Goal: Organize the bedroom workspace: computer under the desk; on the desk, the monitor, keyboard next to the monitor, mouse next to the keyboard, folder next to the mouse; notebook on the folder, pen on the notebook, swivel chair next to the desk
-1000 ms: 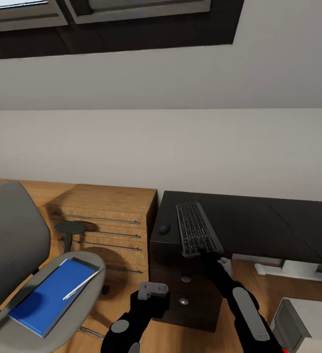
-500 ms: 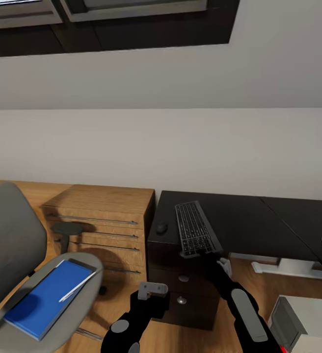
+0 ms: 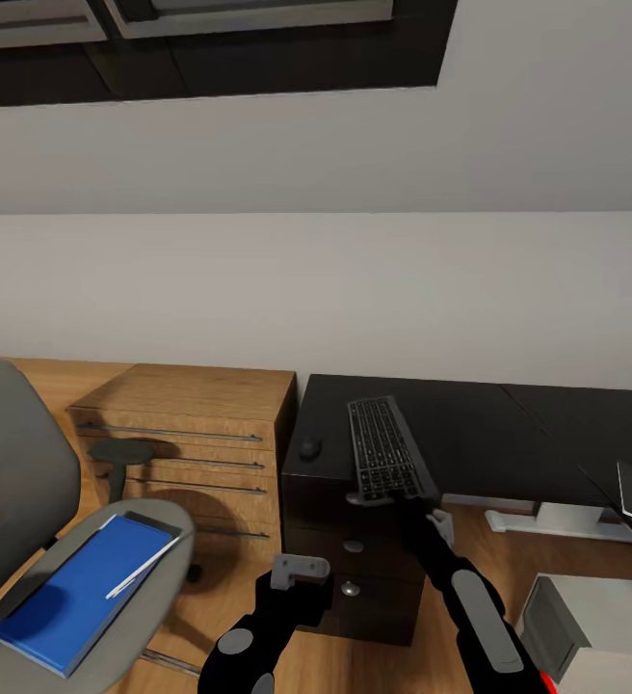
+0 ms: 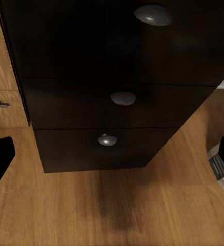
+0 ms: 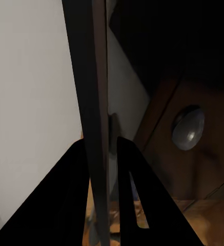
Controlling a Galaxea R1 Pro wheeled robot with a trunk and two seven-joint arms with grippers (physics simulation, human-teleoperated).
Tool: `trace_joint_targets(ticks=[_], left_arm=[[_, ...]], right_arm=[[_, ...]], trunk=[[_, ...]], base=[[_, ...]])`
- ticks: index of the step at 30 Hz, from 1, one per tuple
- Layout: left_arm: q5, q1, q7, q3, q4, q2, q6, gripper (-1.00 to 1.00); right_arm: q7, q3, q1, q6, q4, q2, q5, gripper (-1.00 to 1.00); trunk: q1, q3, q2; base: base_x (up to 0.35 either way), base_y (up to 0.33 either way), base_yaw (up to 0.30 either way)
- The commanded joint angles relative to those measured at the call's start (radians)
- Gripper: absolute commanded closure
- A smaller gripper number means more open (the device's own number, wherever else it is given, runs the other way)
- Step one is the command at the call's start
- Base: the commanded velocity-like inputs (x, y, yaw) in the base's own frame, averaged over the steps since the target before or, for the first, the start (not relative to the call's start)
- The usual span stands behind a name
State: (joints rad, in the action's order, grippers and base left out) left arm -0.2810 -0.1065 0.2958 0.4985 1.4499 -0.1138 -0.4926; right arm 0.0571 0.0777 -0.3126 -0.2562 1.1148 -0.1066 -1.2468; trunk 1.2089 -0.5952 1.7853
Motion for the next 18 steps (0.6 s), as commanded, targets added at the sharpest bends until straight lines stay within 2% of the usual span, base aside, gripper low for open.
trace_joint_targets(ticks=[1,6,10,11,18], left_arm=[[-0.01,-0.001,0.009,0.002,0.002,0.0,-0.003,-1.0],[-0.01,-0.001,0.009,0.002,0.002,0.0,-0.003,-1.0],[-0.01,-0.001,0.009,0.002,0.003,0.0,-0.003,-1.0],[-0.01,-0.001,0.009,0.002,0.003,0.0,-0.003,-1.0],[-0.01,-0.001,0.009,0.002,0.003,0.0,-0.003,-1.0]], right_arm=[[-0.066,0.005,0.0,0.01,-0.005,-0.002,0.004,1.0],[-0.068,0.004,0.0,0.091,-0.015,-0.007,-0.011,1.0],[-0.067,0.003,0.0,0.109,-0.016,-0.008,-0.082,1.0],[-0.066,0.002,0.0,0.111,-0.016,-0.008,-0.089,1.0],[-0.068,0.0,0.0,0.114,-0.017,-0.008,-0.102,1.0]], trunk=[[0.0,-0.001,0.0],[0.0,-0.001,0.0],[0.0,-0.001,0.0],[0.0,-0.001,0.0],[0.0,-0.001,0.0]], base=[[0.0,0.0,0.0],[0.0,0.0,0.0],[0.0,0.0,0.0],[0.0,0.0,0.0],[0.0,0.0,0.0]])
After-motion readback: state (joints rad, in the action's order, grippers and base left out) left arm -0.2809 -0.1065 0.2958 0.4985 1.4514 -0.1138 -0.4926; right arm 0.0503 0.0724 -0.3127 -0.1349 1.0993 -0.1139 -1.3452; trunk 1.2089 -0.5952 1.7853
